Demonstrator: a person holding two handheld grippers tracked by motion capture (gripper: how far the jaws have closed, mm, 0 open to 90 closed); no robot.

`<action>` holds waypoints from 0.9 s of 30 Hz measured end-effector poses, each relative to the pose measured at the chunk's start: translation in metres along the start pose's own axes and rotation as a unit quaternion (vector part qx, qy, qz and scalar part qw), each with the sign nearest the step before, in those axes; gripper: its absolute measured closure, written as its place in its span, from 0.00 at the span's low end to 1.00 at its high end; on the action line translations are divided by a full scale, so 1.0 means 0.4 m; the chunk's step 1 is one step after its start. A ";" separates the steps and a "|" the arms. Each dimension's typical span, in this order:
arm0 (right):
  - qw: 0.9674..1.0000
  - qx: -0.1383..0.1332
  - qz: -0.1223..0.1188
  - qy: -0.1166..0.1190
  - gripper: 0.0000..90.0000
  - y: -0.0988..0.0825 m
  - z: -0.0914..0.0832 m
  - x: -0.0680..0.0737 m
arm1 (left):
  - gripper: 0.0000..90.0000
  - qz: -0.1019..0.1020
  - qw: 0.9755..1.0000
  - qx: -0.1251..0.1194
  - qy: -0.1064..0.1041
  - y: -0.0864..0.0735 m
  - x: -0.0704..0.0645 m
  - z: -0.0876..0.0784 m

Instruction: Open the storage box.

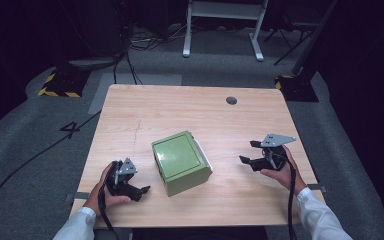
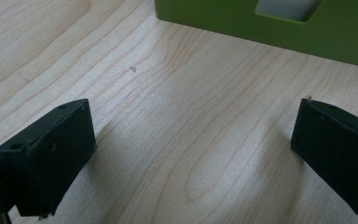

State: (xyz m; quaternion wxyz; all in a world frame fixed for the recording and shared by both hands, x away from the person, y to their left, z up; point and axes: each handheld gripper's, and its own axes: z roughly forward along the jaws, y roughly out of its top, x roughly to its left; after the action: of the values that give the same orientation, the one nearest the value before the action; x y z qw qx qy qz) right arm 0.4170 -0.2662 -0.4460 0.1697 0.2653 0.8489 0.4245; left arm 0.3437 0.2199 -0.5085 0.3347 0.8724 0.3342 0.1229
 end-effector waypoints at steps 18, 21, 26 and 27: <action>0.997 -0.020 -0.026 0.067 0.30 0.123 0.117 0.109 | 0.00 0.003 1.000 0.001 0.000 -0.001 0.002 -0.002; 0.997 -0.018 -0.029 0.072 0.31 0.129 0.132 0.118 | 0.00 0.002 1.000 0.000 -0.001 -0.001 0.001 -0.001; 0.997 -0.008 -0.029 0.076 0.31 0.128 0.155 0.120 | 0.00 0.002 1.000 0.000 -0.001 -0.001 0.001 -0.001; 0.997 -0.009 -0.025 0.079 0.31 0.128 0.158 0.120 | 0.00 0.002 1.000 0.000 -0.001 -0.001 0.001 -0.001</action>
State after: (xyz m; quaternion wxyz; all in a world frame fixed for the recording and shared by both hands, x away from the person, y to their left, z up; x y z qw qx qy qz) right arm 0.4265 -0.1723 -0.4443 0.1153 0.2078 0.8621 0.4476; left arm 0.3435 0.2208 -0.5084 0.3345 0.8731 0.3327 0.1226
